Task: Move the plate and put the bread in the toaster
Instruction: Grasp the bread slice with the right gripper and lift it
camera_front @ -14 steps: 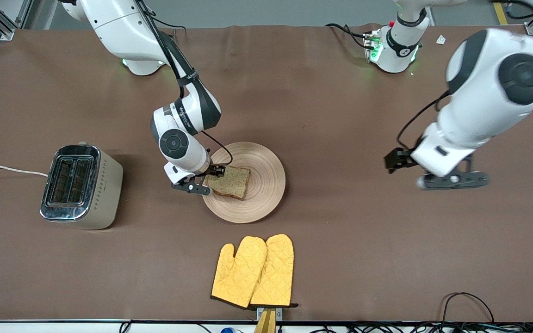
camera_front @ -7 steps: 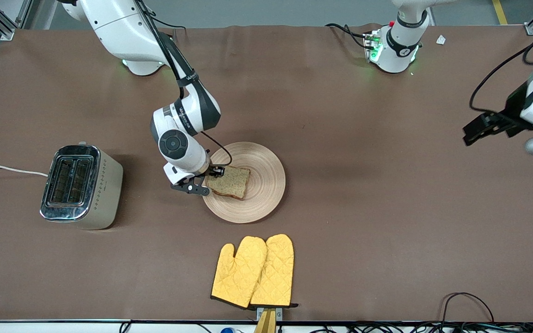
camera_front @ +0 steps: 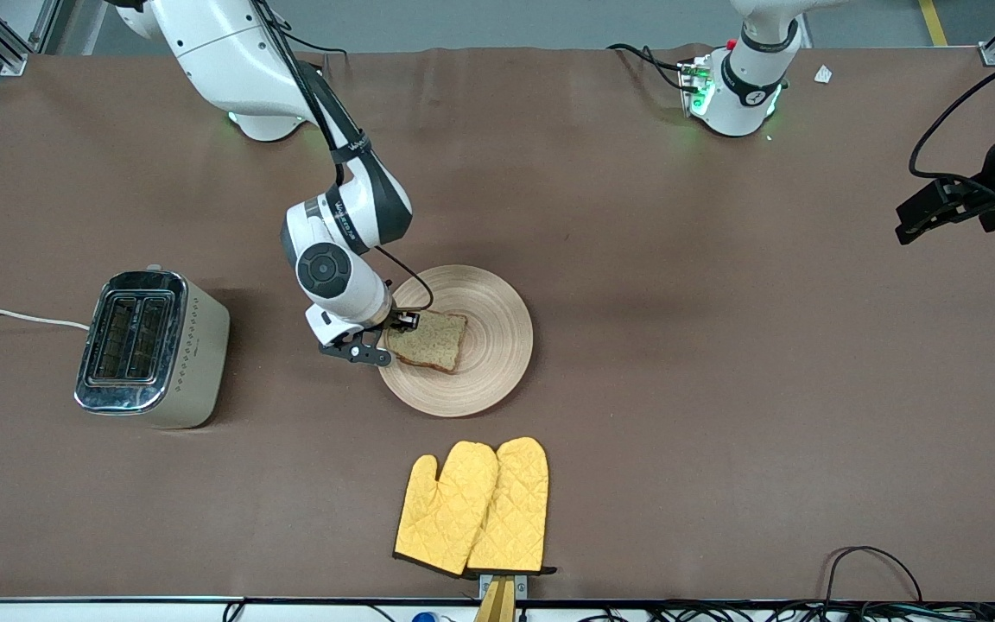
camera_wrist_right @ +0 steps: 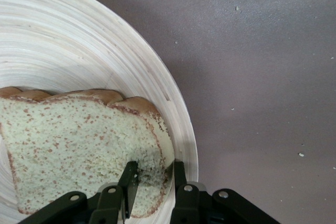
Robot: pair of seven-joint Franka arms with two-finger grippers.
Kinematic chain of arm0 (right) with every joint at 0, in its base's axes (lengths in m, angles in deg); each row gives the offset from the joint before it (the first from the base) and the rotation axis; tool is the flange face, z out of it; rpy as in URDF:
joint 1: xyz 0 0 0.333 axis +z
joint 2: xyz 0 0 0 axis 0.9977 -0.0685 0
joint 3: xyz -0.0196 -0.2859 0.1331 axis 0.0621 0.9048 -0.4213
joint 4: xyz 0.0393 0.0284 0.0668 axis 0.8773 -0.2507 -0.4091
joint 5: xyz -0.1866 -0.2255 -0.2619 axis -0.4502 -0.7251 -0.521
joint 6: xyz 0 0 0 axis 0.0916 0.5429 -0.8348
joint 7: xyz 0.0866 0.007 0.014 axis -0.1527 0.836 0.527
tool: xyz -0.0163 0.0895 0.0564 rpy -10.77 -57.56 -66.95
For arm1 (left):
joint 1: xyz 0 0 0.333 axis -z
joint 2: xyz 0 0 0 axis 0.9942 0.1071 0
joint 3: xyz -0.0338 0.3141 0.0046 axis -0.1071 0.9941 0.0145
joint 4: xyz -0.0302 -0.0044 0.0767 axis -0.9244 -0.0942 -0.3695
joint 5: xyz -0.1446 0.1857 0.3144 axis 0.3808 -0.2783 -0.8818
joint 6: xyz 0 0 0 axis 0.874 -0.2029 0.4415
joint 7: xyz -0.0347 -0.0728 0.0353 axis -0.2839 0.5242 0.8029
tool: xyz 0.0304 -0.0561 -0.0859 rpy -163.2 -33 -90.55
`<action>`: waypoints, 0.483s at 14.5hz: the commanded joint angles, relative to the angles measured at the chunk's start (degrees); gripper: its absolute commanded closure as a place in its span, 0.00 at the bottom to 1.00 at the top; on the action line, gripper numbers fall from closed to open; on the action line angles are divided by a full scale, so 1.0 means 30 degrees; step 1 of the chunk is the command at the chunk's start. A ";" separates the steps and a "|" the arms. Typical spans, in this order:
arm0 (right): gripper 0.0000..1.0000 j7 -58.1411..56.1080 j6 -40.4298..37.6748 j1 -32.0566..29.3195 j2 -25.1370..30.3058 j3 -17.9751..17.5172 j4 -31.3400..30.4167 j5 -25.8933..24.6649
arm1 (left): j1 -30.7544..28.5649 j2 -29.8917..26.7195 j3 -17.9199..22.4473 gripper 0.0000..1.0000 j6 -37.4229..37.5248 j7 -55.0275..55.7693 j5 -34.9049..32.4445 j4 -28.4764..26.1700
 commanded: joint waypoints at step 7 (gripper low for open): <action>0.96 0.0053 -0.0003 0.0138 -0.0011 0.0082 -0.0104 0.0306 | 0.0039 -0.0004 -0.0032 0.00 0.0499 -0.0829 -0.0106 0.0471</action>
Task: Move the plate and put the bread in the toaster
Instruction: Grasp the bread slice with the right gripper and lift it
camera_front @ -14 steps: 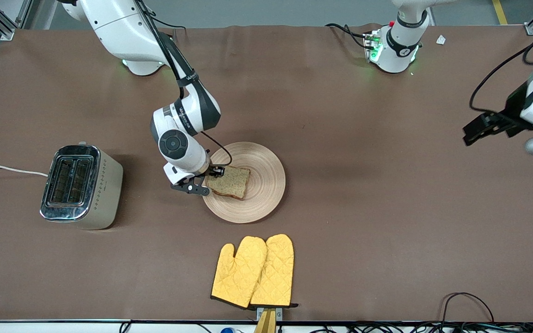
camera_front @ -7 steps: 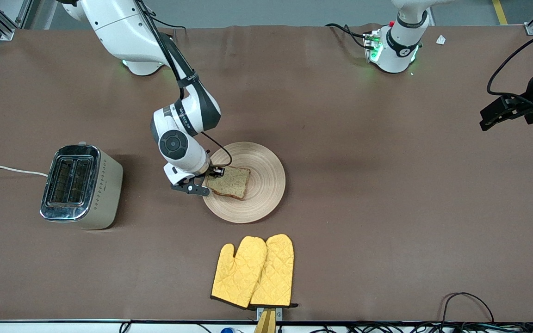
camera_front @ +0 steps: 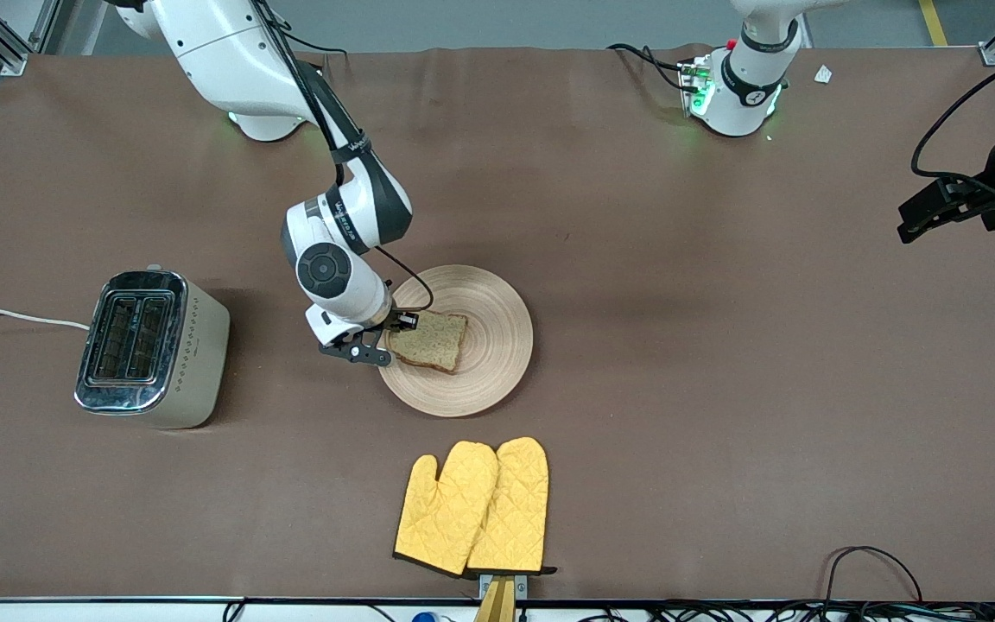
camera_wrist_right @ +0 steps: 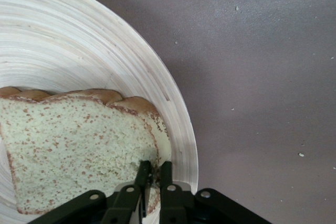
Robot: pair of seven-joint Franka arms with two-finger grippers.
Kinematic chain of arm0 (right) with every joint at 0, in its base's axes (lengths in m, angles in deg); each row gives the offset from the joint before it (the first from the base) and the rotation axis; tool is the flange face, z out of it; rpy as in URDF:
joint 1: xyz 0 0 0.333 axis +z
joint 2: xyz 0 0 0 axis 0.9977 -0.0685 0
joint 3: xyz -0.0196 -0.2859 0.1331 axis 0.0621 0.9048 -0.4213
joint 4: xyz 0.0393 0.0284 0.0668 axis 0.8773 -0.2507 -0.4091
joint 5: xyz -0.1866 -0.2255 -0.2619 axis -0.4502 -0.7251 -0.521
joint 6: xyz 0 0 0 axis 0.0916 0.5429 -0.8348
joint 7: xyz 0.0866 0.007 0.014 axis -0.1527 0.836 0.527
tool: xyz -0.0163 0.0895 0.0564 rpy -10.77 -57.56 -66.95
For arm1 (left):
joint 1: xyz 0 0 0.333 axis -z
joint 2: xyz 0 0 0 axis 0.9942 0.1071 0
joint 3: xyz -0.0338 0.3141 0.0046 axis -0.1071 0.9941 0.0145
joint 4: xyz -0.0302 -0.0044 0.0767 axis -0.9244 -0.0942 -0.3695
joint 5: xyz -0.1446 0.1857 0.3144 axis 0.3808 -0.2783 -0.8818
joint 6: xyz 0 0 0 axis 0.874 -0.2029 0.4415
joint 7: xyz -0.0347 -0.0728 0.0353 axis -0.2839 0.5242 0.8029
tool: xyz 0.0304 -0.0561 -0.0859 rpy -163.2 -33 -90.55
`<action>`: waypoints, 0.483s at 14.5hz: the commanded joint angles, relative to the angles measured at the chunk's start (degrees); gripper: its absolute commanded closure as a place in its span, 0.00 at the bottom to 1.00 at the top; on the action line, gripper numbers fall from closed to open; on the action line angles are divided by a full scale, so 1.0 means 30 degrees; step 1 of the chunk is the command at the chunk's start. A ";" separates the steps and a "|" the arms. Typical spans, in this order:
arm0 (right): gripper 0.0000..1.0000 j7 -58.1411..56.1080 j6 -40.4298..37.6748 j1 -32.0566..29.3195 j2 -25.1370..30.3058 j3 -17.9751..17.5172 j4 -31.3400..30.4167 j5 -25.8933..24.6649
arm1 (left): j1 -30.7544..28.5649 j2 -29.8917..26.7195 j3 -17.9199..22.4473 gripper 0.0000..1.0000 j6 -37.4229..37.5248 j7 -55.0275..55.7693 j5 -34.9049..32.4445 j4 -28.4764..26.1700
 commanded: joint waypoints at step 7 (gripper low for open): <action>0.99 -0.0215 -0.6743 -0.0068 0.0372 0.0227 0.3991 -0.1444 | 0.5043 -0.2237 0.5104 0.00 0.0472 -0.0979 -0.0077 -0.1803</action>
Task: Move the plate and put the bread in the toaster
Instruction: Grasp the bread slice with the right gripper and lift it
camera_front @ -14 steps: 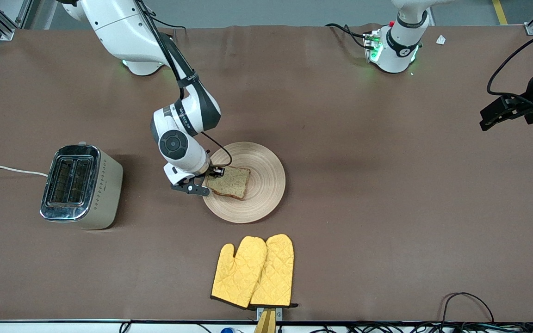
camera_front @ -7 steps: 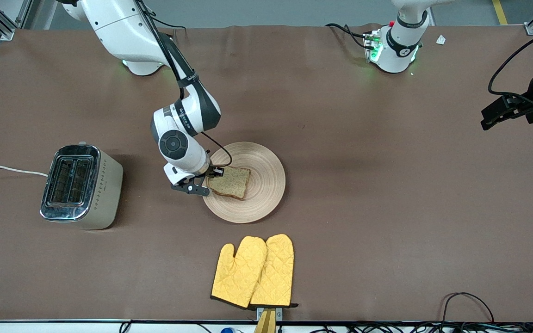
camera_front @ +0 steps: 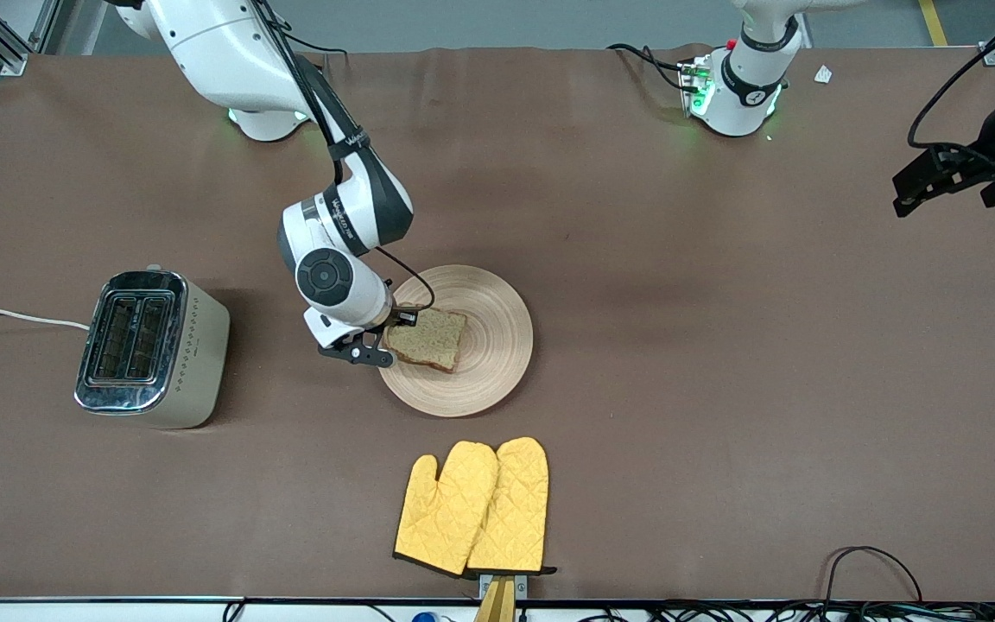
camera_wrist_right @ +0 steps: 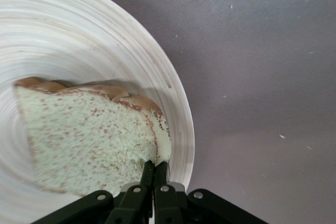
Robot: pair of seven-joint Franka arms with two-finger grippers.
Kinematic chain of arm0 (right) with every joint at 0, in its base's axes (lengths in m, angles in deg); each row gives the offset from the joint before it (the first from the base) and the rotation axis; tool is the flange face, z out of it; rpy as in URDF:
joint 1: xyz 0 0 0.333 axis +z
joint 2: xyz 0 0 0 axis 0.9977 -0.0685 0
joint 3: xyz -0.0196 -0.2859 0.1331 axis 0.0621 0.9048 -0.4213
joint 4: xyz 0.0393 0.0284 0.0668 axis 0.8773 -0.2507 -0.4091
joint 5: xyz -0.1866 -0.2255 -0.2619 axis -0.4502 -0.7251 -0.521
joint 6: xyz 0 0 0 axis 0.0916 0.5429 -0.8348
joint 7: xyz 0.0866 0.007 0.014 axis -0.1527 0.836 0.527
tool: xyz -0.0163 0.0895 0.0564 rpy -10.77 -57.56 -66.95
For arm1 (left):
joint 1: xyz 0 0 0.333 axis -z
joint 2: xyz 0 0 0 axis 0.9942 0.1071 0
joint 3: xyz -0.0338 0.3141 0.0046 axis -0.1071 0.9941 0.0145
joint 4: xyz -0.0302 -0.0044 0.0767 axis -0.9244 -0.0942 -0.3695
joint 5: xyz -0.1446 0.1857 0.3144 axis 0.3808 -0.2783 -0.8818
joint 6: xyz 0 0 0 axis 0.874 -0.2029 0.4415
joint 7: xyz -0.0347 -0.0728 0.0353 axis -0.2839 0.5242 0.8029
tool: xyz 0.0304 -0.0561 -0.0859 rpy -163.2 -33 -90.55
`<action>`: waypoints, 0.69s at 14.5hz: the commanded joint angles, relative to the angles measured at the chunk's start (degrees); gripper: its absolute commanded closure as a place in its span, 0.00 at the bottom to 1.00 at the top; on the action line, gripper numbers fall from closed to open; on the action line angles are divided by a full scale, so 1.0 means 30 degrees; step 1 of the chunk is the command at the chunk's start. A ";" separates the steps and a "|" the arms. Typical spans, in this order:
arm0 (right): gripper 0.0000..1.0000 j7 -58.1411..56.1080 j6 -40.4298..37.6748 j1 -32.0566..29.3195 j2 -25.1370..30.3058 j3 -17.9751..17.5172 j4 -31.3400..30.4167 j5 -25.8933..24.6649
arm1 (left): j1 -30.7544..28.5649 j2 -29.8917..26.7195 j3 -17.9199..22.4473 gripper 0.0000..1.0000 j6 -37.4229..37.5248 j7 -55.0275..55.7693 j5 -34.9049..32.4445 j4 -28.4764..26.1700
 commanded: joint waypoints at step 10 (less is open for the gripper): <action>1.00 0.0055 -1.0324 -0.0735 0.2444 0.0183 0.4441 -0.8933 | 0.0623 0.0330 0.0993 0.00 0.0244 -0.0423 0.0242 0.0113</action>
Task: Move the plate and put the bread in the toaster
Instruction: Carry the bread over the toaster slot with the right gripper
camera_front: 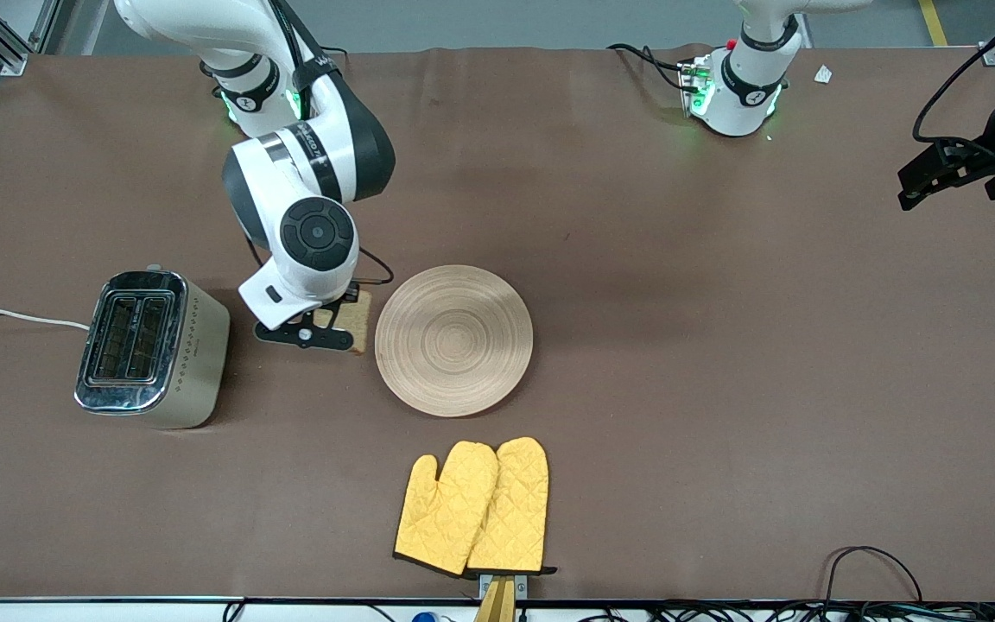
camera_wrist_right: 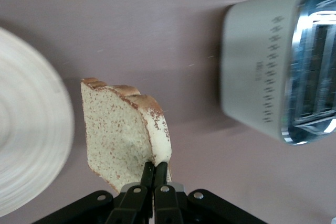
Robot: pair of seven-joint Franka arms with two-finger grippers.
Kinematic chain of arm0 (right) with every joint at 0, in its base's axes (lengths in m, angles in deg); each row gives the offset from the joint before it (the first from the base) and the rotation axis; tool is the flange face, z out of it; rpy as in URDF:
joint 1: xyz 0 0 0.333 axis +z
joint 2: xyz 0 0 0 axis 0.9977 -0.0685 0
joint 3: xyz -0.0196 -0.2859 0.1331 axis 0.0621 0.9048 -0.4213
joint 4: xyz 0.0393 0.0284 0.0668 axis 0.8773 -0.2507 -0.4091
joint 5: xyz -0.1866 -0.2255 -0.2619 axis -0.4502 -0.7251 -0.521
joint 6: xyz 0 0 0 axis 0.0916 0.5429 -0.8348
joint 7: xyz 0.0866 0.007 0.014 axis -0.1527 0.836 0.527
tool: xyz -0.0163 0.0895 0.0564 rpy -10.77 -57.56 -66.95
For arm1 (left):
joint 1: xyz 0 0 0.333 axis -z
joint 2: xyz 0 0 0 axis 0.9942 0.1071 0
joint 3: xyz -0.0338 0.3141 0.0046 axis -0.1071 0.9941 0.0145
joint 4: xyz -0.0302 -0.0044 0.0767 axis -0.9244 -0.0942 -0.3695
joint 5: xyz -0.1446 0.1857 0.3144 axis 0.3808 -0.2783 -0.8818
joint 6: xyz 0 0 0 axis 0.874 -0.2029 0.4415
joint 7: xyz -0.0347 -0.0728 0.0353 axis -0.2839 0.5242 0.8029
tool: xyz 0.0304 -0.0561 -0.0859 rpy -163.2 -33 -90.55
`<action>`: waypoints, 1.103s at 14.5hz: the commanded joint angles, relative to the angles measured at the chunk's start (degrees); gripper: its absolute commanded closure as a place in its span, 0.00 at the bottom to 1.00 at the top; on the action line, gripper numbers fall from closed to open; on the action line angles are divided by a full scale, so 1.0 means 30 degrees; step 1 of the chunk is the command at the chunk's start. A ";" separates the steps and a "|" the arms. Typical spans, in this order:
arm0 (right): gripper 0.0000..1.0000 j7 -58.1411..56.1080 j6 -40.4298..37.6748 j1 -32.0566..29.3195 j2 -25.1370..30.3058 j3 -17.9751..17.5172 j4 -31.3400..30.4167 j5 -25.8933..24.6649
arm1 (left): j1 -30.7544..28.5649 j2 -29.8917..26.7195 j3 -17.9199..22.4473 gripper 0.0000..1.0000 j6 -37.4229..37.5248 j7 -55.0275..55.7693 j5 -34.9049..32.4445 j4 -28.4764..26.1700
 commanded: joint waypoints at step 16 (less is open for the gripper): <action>1.00 -0.3241 -0.4688 -0.3011 0.0799 0.0058 -0.0457 -1.1531 | 0.0141 0.1005 0.0101 0.00 0.0076 -0.0817 0.0345 0.1184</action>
